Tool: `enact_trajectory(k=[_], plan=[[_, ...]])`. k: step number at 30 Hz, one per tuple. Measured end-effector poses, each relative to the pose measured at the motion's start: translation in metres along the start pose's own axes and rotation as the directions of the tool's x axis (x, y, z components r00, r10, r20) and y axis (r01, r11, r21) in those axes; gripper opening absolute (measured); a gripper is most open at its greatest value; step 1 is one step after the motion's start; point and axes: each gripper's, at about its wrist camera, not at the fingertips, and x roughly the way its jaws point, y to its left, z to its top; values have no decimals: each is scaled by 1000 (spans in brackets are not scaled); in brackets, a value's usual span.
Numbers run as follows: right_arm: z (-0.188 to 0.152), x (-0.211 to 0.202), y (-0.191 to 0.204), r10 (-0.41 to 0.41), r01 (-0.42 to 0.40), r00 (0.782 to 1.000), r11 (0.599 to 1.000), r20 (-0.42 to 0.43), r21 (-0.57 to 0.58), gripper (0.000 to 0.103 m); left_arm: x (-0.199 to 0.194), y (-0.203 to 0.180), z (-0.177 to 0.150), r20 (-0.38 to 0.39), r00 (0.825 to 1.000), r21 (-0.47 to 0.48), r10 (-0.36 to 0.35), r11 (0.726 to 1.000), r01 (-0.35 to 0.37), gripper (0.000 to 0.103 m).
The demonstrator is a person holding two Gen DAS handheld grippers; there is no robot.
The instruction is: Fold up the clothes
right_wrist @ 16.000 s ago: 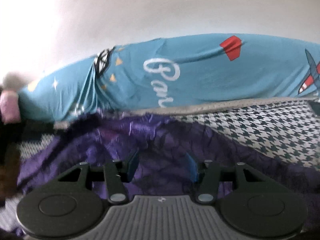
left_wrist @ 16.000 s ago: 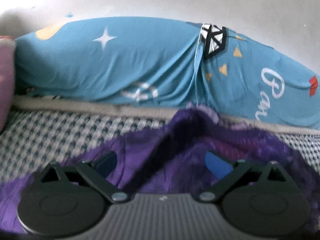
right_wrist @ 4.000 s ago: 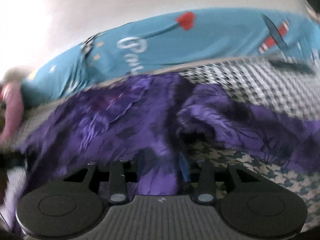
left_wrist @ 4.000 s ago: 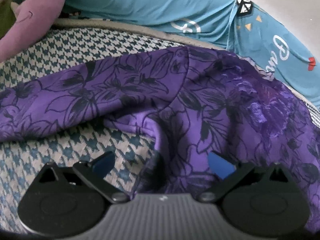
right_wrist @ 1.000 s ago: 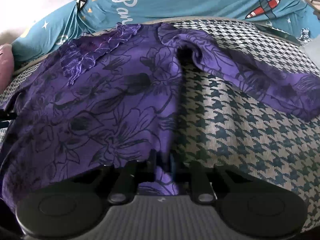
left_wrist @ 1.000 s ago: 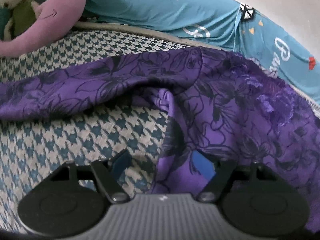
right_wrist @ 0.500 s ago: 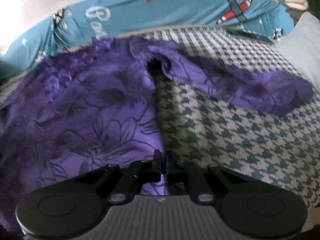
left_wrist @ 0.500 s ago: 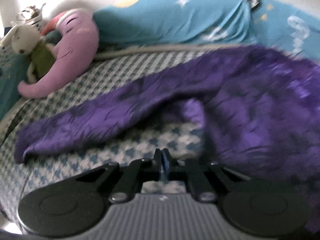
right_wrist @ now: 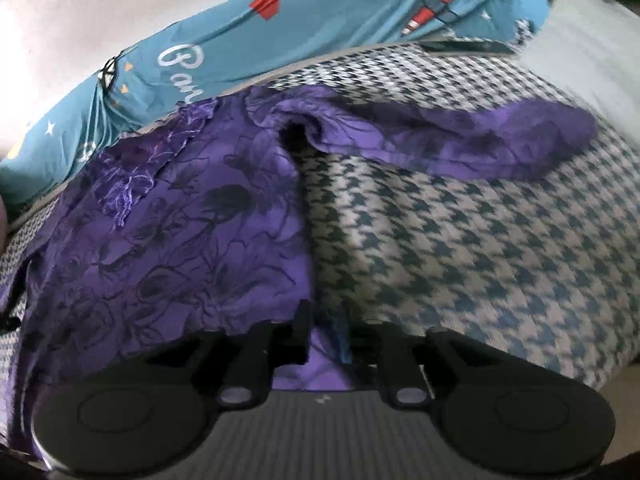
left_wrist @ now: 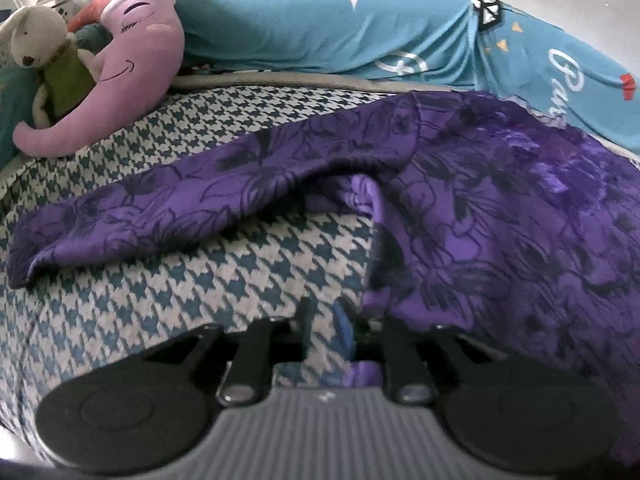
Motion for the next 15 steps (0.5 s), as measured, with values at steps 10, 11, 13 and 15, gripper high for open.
enact_trajectory(k=[10,11,13,15], plan=[[-34,-17,-18,-12,14,999,998,-47,53,33,-25,9,-23,-15,998,-49,-57,997,56,22],[-37,-16,-17,-17,19,999,999,-52,48,35,-27,9,-25,-17,998,-50,-59,997,58,22],[-41,-15,-15,-27,29,998,999,-63,37,40,-29,8,-29,-24,998,-58,-64,996,62,22],[-45,-13,-13,-37,39,997,999,-74,26,40,-32,7,-31,-25,997,-65,-67,996,66,22]])
